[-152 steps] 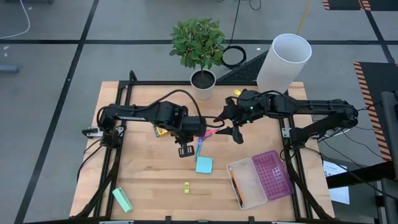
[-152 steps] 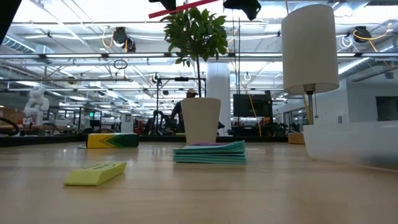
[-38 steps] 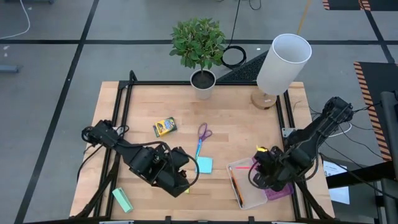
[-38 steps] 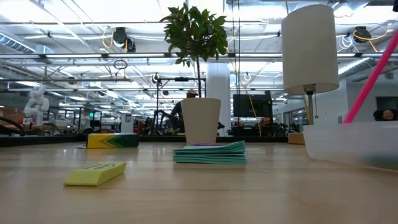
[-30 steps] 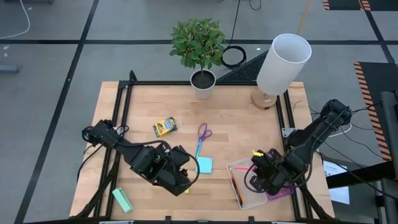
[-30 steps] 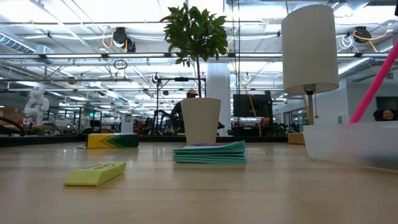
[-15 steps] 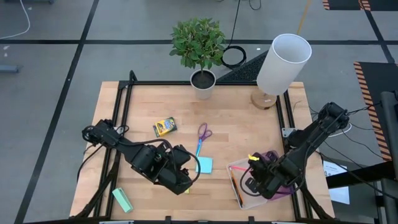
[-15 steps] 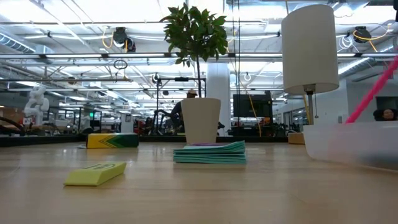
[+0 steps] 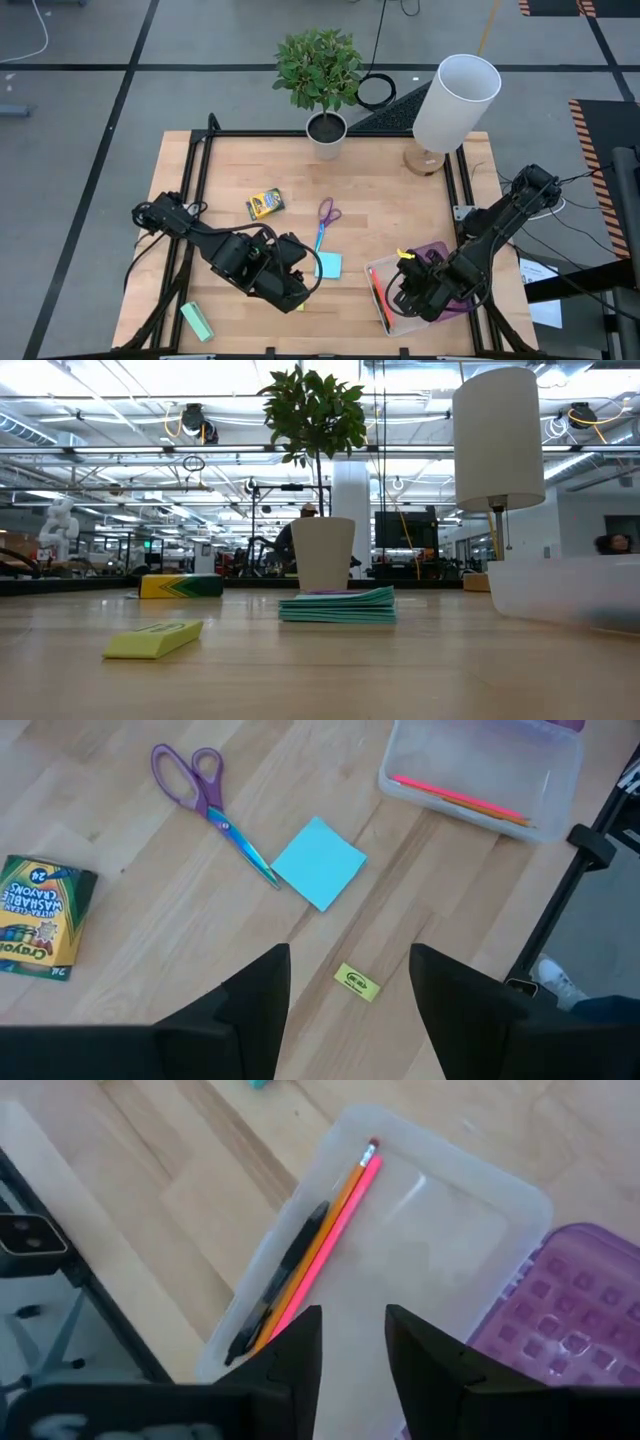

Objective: Pack school essentials
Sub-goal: Put the purple scissors into the purple supply box

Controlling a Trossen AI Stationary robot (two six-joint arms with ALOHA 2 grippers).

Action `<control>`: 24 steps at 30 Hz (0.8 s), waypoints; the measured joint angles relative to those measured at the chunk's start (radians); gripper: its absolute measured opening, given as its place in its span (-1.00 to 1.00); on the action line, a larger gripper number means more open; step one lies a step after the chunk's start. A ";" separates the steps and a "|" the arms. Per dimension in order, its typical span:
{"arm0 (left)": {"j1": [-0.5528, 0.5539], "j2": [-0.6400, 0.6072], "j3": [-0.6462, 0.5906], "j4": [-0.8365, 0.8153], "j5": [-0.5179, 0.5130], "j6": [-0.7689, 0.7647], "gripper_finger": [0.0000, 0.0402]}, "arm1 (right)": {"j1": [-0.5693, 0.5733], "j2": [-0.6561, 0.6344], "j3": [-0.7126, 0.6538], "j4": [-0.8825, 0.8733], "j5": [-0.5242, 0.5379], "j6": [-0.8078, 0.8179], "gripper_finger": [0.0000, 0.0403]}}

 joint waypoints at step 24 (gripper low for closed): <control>0.047 0.001 0.000 0.060 0.034 -0.029 0.03 | -0.040 -0.234 0.000 0.229 0.070 -0.247 -0.47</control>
